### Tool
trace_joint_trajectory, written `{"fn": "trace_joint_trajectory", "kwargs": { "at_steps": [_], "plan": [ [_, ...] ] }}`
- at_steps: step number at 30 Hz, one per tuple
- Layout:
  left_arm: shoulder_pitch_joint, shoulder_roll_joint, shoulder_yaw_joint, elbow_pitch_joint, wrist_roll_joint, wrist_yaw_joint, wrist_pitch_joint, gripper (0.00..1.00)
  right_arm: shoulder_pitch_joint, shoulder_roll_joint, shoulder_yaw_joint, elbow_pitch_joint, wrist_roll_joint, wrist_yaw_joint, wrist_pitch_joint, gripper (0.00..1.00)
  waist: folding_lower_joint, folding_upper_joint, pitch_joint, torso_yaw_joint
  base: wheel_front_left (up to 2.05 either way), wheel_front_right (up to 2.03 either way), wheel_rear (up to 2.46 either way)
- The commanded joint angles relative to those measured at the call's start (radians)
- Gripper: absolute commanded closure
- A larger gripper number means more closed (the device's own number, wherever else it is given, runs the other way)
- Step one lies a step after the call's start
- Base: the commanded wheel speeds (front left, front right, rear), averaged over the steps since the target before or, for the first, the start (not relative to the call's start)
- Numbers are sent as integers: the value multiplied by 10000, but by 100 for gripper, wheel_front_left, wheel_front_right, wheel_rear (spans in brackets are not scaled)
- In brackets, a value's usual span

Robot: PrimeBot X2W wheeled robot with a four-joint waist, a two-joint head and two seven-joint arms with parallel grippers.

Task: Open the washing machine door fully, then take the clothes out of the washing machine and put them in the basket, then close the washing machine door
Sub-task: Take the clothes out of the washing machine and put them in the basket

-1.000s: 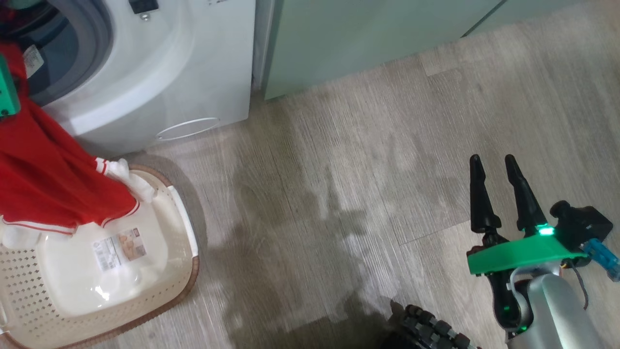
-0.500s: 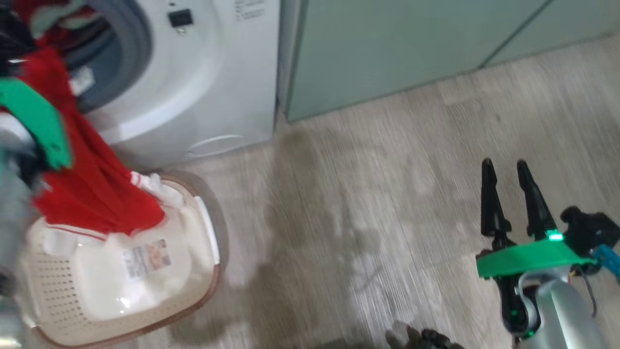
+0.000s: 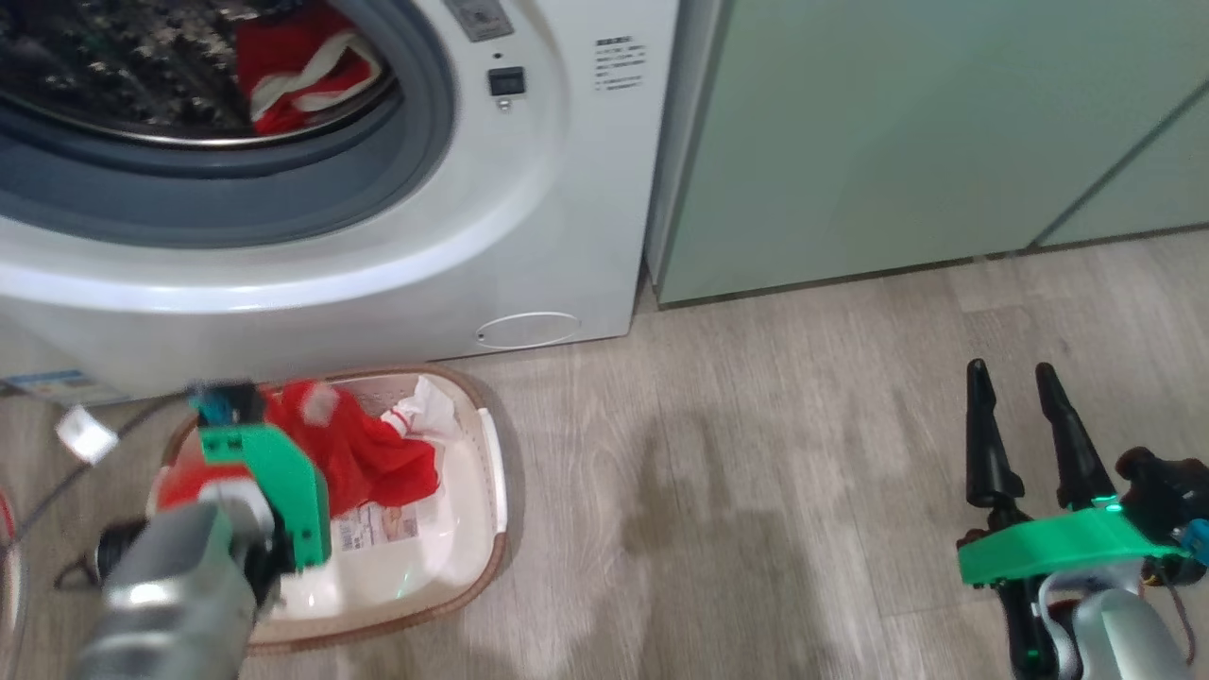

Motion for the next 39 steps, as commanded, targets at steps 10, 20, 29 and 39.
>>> {"fn": "trace_joint_trajectory", "kwargs": {
  "at_steps": [10,20,29,39],
  "plan": [
    [-22,378,222,27,-184,517,-647,100,-362,-375,306,-476,-43,-6,-92,0,0,0,1177,-202,0,0,0],
    [-425,589,300,209,-237,1040,-1472,100,-950,-371,502,-647,-87,-6,-92,0,0,0,2332,-693,0,0,0],
    [-254,179,305,269,-409,852,-2244,0,-901,-238,511,-593,-118,-6,-92,0,0,0,2014,-618,0,0,0],
    [62,195,558,30,-692,299,-5102,0,-502,-284,609,-487,-147,-6,-92,0,0,0,502,-298,0,0,0]
  ]
}}
